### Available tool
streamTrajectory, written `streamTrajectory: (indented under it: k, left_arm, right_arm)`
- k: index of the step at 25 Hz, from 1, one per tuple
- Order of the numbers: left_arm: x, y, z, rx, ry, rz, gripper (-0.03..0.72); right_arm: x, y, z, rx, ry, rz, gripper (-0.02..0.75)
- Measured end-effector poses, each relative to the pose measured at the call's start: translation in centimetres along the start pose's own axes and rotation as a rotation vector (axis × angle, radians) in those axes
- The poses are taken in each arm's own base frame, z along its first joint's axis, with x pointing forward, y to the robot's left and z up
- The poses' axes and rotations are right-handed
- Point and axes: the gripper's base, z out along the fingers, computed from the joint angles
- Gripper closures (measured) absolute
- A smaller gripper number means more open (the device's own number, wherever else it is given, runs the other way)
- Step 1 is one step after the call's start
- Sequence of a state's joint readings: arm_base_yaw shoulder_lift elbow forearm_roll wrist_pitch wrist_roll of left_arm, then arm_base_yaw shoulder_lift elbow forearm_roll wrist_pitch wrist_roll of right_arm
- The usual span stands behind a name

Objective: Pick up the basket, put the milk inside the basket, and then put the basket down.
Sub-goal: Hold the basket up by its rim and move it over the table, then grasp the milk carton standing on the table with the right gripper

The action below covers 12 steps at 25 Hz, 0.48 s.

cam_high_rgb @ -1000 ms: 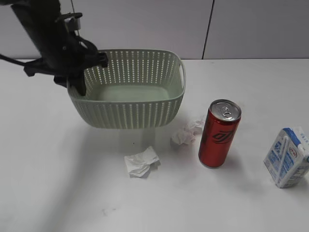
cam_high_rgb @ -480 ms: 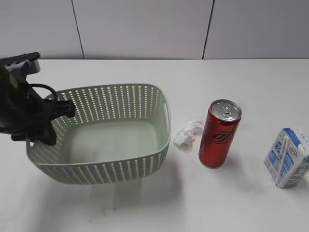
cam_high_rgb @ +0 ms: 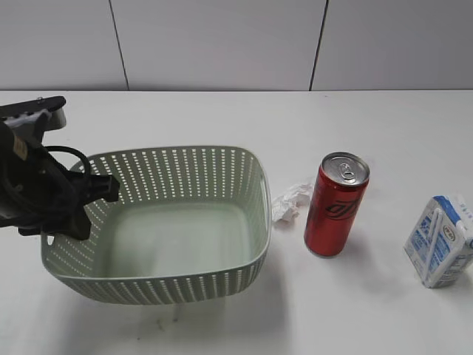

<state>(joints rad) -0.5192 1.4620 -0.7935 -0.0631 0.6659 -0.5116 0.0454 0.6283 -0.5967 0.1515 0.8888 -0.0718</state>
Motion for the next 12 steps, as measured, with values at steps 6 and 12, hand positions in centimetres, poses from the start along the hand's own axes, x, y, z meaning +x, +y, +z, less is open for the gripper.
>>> streamTrajectory:
  k: [6,12]
  left_arm:
    - [0.0,0.0,0.0,0.001,-0.002,0.0,0.69]
    - [0.0,0.0,0.0,0.0,-0.003,-0.001,0.69]
  right_arm:
    - [-4.2,-0.1,5.2,-0.044,0.133,0.003,0.074]
    - [-6.1,-1.2,11.6,-0.002,0.302,-0.015,0.073]
